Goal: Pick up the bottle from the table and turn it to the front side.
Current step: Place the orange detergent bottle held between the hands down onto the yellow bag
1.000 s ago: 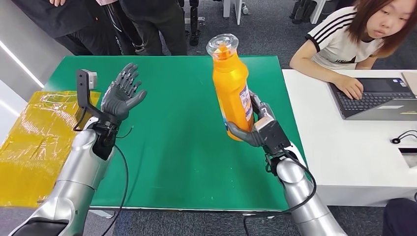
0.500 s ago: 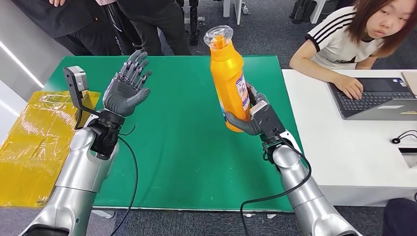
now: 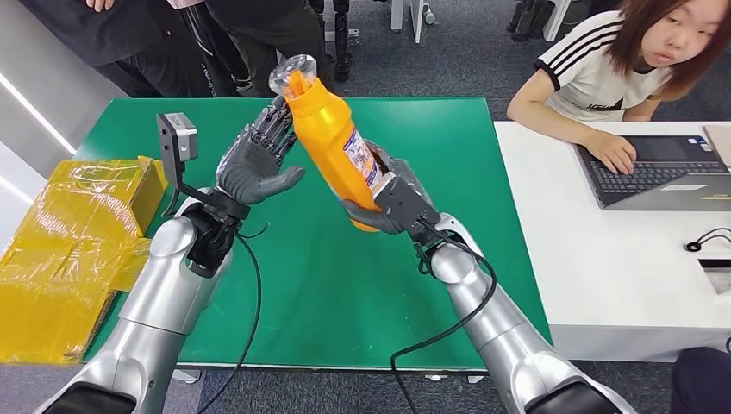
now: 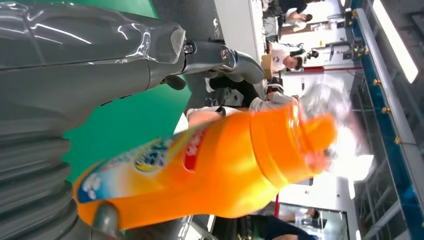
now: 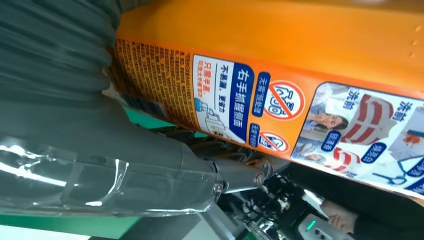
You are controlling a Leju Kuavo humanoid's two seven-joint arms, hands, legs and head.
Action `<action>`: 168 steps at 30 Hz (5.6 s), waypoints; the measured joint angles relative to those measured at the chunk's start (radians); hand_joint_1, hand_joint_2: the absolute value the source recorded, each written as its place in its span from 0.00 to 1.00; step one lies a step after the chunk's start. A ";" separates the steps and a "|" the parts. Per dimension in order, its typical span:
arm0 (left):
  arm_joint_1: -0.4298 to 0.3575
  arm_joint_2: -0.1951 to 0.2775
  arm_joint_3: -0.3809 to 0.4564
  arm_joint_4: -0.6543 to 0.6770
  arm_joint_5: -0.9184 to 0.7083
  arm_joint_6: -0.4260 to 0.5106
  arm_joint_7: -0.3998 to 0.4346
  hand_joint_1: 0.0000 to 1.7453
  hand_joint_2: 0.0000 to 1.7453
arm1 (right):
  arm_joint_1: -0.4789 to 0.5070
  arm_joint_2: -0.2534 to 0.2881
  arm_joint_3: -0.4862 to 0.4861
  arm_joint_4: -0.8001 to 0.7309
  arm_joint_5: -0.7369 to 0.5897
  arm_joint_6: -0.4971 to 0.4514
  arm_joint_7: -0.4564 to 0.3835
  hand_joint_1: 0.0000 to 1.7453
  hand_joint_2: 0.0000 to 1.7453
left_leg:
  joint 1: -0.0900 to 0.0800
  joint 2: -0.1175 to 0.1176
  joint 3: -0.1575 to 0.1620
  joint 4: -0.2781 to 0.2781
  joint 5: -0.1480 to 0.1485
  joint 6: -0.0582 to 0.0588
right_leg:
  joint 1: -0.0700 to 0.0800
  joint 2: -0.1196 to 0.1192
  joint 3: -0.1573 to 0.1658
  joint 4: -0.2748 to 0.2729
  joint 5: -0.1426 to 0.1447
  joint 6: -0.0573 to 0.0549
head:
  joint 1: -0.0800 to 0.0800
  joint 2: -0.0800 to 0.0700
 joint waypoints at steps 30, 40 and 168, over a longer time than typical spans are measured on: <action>-0.131 -0.013 -0.017 0.274 0.104 -0.054 -0.035 1.00 1.00 | -0.050 0.028 0.067 0.090 0.031 -0.016 0.022 1.00 1.00 | 0.000 0.000 0.000 0.000 0.000 0.000 | 0.000 0.000 0.000 0.000 0.000 0.000 | 0.000 0.000; -0.069 -0.047 -0.019 0.218 0.401 -0.089 0.060 1.00 1.00 | -0.041 0.021 0.066 0.111 0.033 -0.055 -0.011 1.00 1.00 | 0.000 0.001 0.000 0.000 0.000 0.000 | 0.000 0.001 -0.001 0.000 0.000 0.000 | 0.000 0.000; 0.188 0.385 0.055 0.434 -1.802 0.923 0.063 0.00 1.00 | 0.581 -0.295 -0.310 -0.768 -0.110 -0.017 -0.171 0.00 1.00 | 0.000 0.001 0.000 -0.001 -0.001 -0.002 | 0.000 0.001 -0.001 0.001 -0.002 -0.004 | 0.000 0.000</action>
